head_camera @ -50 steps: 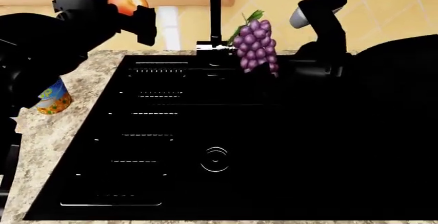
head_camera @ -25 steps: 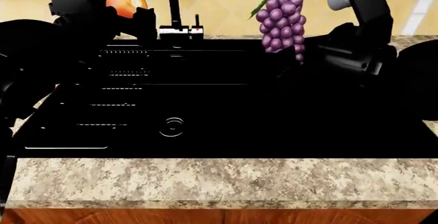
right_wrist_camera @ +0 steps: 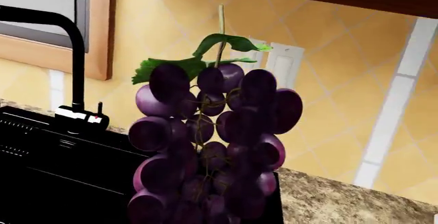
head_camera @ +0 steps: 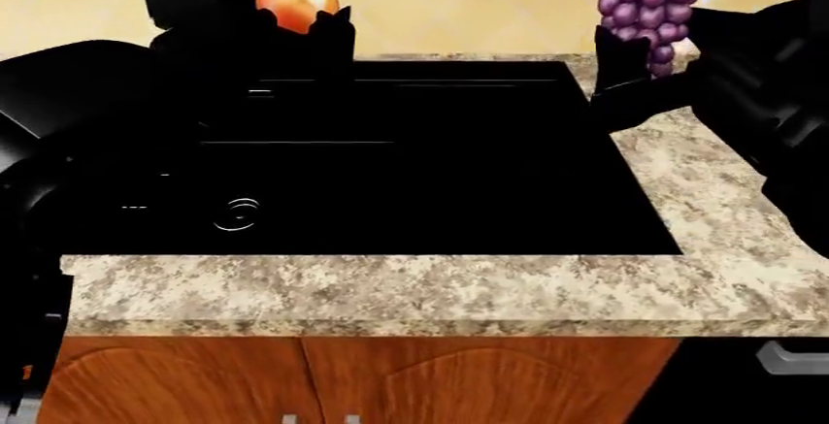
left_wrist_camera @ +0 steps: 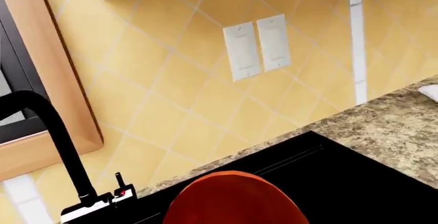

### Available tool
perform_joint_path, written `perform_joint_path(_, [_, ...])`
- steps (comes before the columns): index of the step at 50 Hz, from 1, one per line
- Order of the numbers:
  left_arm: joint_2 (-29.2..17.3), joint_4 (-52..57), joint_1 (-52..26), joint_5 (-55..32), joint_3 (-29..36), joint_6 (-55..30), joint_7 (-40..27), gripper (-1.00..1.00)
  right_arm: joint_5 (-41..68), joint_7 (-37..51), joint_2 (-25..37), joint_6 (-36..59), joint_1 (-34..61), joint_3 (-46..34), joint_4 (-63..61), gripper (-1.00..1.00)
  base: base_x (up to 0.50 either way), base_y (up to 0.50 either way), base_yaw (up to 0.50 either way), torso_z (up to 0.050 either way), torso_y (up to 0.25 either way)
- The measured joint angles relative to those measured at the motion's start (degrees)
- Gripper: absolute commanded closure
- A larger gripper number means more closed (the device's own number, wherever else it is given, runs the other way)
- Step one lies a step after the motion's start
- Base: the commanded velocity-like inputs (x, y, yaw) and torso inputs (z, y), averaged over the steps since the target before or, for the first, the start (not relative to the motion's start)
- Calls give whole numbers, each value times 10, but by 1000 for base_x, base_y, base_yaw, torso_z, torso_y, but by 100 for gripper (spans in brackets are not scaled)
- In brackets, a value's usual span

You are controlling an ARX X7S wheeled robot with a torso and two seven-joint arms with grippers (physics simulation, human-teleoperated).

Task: Pick up the fruits and vegetables and place them in the sink. Turn on the sink faucet to wash them. Then turn the sink off and put them in the tray.

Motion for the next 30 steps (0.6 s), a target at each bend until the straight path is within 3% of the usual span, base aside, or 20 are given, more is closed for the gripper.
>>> perform_joint_path(11, [14, 12, 25, -2, 2, 21, -2, 100, -35, 43, 48, -43, -26, 2, -34, 100, 82, -500, 0, 0, 0])
perform_joint_path(30, [12, 42, 43, -17, -9, 22, -17, 100, -40, 64, 76, -47, -31, 9, -55, 100, 38, -500, 0, 0, 0])
